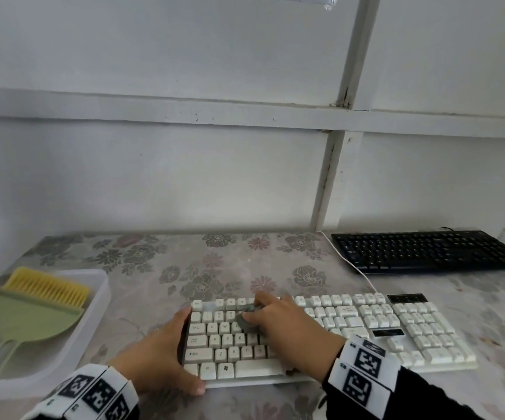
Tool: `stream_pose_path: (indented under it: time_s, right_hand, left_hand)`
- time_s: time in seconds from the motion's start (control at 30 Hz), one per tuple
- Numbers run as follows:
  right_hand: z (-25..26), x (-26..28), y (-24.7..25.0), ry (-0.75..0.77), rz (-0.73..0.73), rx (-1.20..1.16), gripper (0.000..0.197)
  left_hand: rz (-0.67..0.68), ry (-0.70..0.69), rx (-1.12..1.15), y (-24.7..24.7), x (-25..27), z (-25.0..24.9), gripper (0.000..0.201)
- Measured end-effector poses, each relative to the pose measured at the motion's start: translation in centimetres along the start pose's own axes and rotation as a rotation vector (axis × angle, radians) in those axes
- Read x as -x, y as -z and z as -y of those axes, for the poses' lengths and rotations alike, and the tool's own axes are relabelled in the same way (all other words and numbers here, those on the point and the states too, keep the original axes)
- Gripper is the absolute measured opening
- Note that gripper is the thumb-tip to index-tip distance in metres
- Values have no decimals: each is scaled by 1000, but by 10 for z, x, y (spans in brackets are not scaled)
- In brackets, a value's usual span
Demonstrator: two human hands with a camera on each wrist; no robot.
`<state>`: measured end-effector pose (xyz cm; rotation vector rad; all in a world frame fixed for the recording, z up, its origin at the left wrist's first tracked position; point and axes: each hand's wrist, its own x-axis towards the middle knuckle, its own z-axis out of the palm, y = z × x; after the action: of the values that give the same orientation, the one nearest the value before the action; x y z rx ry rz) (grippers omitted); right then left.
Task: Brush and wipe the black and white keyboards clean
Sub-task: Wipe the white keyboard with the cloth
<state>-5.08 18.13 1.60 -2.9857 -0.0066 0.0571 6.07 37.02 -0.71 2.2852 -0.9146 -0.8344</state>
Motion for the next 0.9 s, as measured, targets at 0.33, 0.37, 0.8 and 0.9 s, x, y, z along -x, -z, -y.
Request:
stream_pose_path:
  time_s: [0.33, 0.37, 0.8, 0.9]
  right_hand:
    - [-3, 1, 28, -193, 113, -20, 36]
    - [4, -7, 30, -177, 103, -57, 40]
    - [40, -35, -4, 187, 13, 86, 27]
    - [17, -24, -5, 161, -11, 19, 25]
  left_hand:
    - [29, -20, 46, 0, -2, 5, 122]
    - [33, -17, 51, 0, -2, 5, 122]
    - [-4, -36, -1, 0, -2, 4, 123]
    - [-3, -34, 8, -1, -2, 6, 122]
